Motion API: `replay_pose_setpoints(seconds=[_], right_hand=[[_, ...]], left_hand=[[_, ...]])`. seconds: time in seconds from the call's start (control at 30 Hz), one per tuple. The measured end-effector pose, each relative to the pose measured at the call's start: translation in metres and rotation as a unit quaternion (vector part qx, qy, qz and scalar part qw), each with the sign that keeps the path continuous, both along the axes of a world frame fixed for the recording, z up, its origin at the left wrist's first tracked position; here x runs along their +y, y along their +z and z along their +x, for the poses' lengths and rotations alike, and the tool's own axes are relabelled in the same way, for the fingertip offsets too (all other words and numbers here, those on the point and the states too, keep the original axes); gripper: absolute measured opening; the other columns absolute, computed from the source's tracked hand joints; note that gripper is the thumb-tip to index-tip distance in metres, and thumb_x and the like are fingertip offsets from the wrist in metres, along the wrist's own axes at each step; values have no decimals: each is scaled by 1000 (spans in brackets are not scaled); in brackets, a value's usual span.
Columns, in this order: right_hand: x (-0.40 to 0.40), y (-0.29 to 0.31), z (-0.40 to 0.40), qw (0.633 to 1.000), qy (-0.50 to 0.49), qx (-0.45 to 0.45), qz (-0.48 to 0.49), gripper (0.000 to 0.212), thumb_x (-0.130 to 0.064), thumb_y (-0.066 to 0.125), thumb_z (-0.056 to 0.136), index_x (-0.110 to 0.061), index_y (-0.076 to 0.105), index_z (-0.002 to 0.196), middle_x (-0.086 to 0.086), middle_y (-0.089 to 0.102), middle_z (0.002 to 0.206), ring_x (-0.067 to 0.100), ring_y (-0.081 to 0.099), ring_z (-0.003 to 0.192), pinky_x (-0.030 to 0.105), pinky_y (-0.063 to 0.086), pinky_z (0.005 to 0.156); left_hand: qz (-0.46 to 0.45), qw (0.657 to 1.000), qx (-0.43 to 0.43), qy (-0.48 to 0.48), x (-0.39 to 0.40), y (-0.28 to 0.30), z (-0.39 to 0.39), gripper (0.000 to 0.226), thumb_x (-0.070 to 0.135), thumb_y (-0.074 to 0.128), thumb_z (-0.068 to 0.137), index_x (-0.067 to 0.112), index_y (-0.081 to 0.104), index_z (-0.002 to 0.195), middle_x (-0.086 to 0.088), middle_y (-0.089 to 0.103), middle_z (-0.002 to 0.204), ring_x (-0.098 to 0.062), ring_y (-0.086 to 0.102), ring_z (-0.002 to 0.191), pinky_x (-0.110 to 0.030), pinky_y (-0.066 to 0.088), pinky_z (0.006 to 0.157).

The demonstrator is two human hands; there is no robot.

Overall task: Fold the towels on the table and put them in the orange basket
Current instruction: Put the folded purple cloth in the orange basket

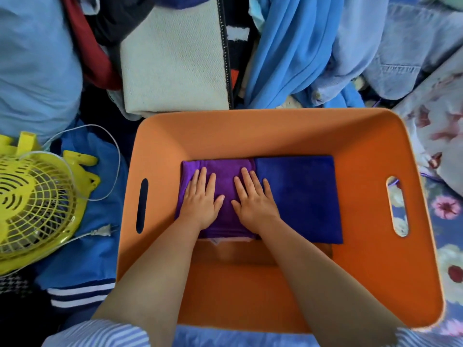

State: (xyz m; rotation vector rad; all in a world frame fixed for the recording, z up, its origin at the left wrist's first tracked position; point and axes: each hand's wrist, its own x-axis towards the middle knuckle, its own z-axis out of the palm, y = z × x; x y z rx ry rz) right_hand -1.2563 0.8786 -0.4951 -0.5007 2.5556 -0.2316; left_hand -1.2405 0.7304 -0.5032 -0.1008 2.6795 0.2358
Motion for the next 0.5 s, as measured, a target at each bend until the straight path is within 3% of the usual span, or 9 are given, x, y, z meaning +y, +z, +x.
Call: replay_pose_setpoints(seconds=[0.13,0.27,0.37,0.5], right_hand=[[12,29,-6,996,44,-71,24,60,-34,28,98,-19,-4,146,2,-19,154,20,-10,144,41,0,117],[36,79,1,993,20,-111,-15,53,-20,32,98,-16,11,146,3,-8,156,20,-3,144,38,16,116],[60,134,5,997,-13,-72,-36,46,-11,31,97,-12,25,143,4,2,157,20,4,144,33,21,114],[81,217,6,999,-17,23,-37,40,-9,35,94,-5,40,134,13,31,146,27,28,135,35,29,109]], left_hand=[[-30,996,-81,-8,8,33,-11,64,38,32,97,14,1,148,-9,-8,156,-25,-8,145,-39,7,117],[-62,995,-57,-49,25,82,-10,50,28,43,94,12,29,140,-11,4,156,-26,4,144,-44,16,115],[-77,993,-28,-80,42,135,-4,34,22,44,94,13,47,127,-10,2,156,-26,2,144,-46,15,114],[-94,991,50,-82,64,215,3,32,14,42,93,12,53,122,-11,29,146,-28,29,134,-41,30,105]])
